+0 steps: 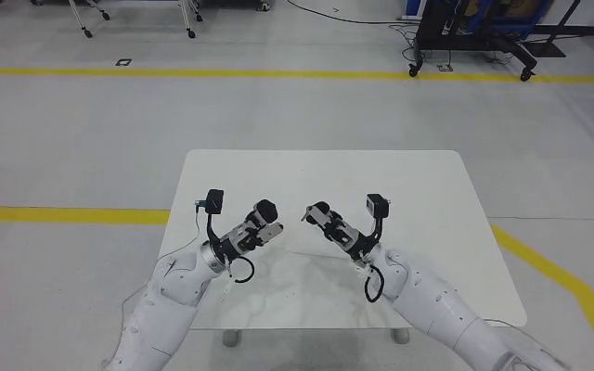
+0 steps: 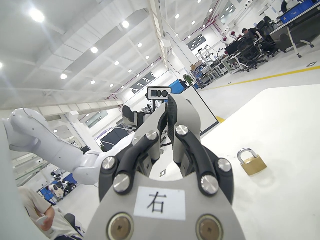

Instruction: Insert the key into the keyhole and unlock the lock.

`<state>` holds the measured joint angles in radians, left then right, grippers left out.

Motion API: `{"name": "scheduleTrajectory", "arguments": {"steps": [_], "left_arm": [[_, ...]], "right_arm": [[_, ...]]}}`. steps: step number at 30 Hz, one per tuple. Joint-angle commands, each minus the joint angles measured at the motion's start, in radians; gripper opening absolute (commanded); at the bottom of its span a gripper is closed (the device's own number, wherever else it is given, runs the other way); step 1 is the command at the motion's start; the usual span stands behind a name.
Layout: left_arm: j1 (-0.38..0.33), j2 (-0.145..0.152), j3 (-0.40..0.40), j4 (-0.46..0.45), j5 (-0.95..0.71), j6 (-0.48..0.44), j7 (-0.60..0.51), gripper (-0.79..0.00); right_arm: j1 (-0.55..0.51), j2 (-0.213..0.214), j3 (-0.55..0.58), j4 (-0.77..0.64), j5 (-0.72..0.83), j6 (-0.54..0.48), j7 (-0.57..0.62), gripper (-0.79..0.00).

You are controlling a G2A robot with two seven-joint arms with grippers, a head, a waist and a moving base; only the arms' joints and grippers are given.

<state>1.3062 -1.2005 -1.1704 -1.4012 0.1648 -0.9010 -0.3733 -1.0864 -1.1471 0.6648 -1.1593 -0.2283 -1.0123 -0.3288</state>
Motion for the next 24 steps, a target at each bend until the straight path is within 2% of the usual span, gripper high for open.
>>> {"name": "scheduleTrajectory", "arguments": {"steps": [1,2,3,4,5,7,9,16,24], "left_arm": [[-0.040,-0.004,0.030,0.041,-0.051,-0.005,-0.034,-0.126],[-0.055,-0.006,0.043,0.055,-0.069,-0.010,-0.046,-0.126],[-0.068,-0.008,0.055,0.069,-0.085,-0.017,-0.057,-0.175],[-0.079,-0.010,0.066,0.081,-0.097,-0.024,-0.066,-0.283],[-0.089,-0.012,0.075,0.093,-0.108,-0.028,-0.072,-0.342],[-0.106,-0.016,0.093,0.111,-0.119,-0.033,-0.080,-0.382],[-0.120,-0.019,0.104,0.125,-0.117,-0.038,-0.079,-0.400],[-0.142,-0.026,0.128,0.154,-0.099,-0.045,-0.064,-0.372],[-0.144,-0.026,0.137,0.164,-0.095,-0.055,-0.068,-0.483]], "right_arm": [[0.003,0.004,0.001,-0.008,0.053,0.000,0.036,-0.785],[0.003,0.006,0.002,-0.012,0.071,0.000,0.052,-0.785],[0.003,0.008,0.004,-0.014,0.086,0.000,0.067,-0.785],[0.002,0.009,0.006,-0.016,0.100,0.000,0.080,-0.785],[0.001,0.010,0.007,-0.018,0.113,0.000,0.094,-0.785],[0.001,0.011,0.009,-0.017,0.140,0.000,0.122,-0.785],[0.002,0.009,0.009,-0.016,0.166,0.000,0.150,-0.785],[0.011,-0.003,0.013,0.005,0.230,0.000,0.235,-0.785],[0.021,-0.025,0.028,0.049,0.256,0.000,0.286,-0.785]]}}
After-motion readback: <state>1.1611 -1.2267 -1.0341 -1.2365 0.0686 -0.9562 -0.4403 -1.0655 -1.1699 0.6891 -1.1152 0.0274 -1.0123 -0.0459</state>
